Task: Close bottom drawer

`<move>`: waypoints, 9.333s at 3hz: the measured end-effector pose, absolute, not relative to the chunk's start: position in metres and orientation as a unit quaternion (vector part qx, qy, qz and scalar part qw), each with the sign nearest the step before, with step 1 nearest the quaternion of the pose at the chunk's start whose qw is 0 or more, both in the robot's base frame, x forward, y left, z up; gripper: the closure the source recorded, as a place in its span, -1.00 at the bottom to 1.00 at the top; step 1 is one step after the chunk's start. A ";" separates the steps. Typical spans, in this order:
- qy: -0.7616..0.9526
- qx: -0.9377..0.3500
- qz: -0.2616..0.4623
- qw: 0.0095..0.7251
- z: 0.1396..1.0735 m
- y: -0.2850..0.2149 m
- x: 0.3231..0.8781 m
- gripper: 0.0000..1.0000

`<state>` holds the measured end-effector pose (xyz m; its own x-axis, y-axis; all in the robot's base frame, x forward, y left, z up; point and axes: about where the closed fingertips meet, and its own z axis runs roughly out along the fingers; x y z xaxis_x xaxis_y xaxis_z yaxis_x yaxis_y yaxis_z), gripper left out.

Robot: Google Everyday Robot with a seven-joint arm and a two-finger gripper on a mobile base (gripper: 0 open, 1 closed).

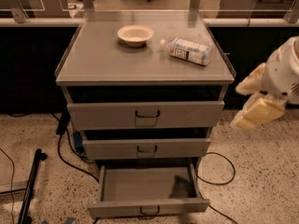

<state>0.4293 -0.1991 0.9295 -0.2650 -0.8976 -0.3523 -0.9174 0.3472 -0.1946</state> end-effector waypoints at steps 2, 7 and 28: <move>0.759 -0.585 0.078 0.275 0.857 -0.177 0.396 0.75; 0.718 -0.623 0.083 0.298 0.777 -0.174 0.382 -1.00; 0.736 -0.615 0.090 0.270 0.162 -0.154 0.457 0.65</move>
Offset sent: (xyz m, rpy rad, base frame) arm -0.0556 0.0341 -0.1123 0.2382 -0.1407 0.2461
